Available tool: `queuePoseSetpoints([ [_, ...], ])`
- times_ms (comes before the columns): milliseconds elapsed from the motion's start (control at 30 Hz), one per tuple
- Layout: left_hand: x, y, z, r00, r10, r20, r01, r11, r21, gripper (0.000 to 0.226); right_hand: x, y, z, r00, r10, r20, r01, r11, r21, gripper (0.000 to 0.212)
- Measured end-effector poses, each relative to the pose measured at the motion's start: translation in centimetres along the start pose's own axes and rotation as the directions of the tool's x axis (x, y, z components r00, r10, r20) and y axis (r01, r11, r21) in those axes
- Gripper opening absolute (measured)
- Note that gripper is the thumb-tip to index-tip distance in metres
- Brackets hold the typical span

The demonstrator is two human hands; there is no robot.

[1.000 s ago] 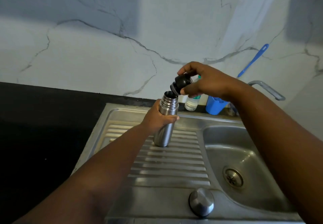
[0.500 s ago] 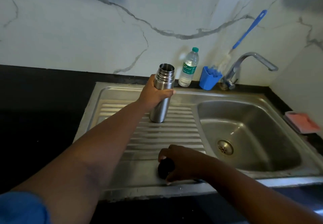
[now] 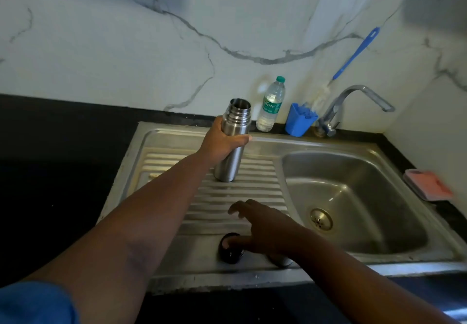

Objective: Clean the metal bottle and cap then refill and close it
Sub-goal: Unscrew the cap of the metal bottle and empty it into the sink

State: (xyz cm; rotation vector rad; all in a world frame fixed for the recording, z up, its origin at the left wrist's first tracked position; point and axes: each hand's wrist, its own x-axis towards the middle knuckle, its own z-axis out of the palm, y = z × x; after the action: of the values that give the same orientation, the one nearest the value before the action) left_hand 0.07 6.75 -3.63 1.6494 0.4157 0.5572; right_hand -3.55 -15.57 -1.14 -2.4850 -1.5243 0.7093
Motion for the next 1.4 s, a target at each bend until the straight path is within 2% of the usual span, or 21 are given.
queuePoseSetpoints([
  [100,-0.2,0.3,0.1,1.0,-0.025,-0.007,0.025,1.0,0.01,0.071,-0.2,2.0,-2.0,0.988,0.022,-0.155,-0.028,0.999,-0.032,0.047],
  [200,-0.5,0.7,0.3,0.999,-0.013,-0.039,0.014,1.0,0.003,0.062,-1.0,5.5,-3.8,0.957,0.082,-0.278,-0.091,0.996,-0.019,0.037],
  [367,-0.8,0.9,1.4,0.988,-0.057,-0.147,0.058,0.998,0.006,0.074,-2.4,12.6,-6.6,0.914,0.17,-0.369,-0.192,0.981,-0.022,0.043],
  [533,-1.3,2.4,5.3,0.916,-0.047,-0.398,0.098,0.989,0.108,0.051,-3.5,20.9,-7.9,0.859,0.226,-0.459,-0.246,0.969,0.016,0.059],
  [633,-1.6,4.1,9.7,0.888,0.02,-0.46,0.098,0.968,0.231,0.05,-4.6,26.3,-8.3,0.871,0.244,-0.426,-0.266,0.964,0.007,0.067],
  [733,-1.8,6.0,15.2,0.84,0.078,-0.537,0.076,0.963,0.26,0.049,-6.2,31.6,-9.0,0.902,0.202,-0.381,-0.243,0.968,-0.064,0.07],
  [900,-2.2,8.1,23.9,0.8,0.058,-0.597,0.005,0.994,0.105,0.052,-8.5,39.1,-9.6,0.936,0.09,-0.339,-0.16,0.97,-0.182,0.069],
  [1067,-4.2,8.0,32.0,0.773,-0.091,-0.628,-0.009,0.988,-0.154,0.039,-9.3,45.7,-9.0,0.952,0.028,-0.306,-0.112,0.959,-0.26,0.078],
  [1133,-4.7,7.5,33.9,0.78,-0.111,-0.616,0.012,0.986,-0.163,0.032,-9.5,47.6,-8.3,0.953,0.026,-0.301,-0.11,0.958,-0.264,0.084],
  [1233,-5.0,7.0,35.4,0.826,-0.081,-0.558,0.058,0.997,-0.059,0.036,-9.7,49.5,-7.3,0.969,0.049,-0.24,-0.111,0.961,-0.252,0.102],
  [1333,-4.9,6.7,36.0,0.878,-0.042,-0.477,0.107,0.988,0.111,0.05,-9.7,51.4,-5.7,0.973,0.094,-0.209,-0.149,0.953,-0.265,0.091],
  [1400,-4.9,6.6,36.4,0.909,-0.036,-0.415,0.131,0.97,0.203,0.05,-9.3,53.2,-4.4,0.976,0.138,-0.171,-0.181,0.944,-0.277,0.083],
])
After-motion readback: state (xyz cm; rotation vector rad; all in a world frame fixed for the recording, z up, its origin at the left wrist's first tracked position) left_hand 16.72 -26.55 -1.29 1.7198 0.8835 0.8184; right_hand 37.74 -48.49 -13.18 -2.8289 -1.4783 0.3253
